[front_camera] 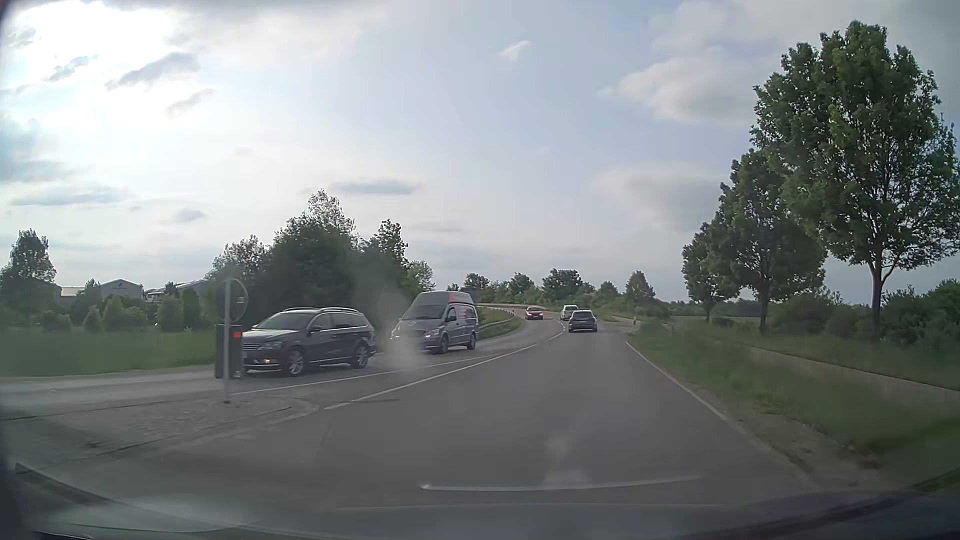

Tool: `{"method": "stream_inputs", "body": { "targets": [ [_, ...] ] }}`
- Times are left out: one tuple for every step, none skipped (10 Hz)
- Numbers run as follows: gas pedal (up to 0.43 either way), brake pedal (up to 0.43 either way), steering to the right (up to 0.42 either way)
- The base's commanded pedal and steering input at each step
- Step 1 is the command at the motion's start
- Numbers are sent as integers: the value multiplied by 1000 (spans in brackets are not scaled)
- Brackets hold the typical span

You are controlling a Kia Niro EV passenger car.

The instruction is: Follow the waypoints while adhering to traffic rules and regulations

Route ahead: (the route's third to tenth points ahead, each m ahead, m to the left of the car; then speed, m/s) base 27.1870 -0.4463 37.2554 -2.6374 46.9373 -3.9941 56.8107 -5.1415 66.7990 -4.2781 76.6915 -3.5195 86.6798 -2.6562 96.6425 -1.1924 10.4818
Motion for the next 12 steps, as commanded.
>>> {"method": "stream_inputs", "body": {
  "targets": [
    [311,0,87],
    [311,0,79],
    [311,0,71],
    [311,0,64],
    [311,0,53],
    [319,0,41],
    [331,0,30],
    [339,0,23],
    [350,0,17],
    [350,0,15],
    [350,0,13],
    [350,0,12]
  ]
}}
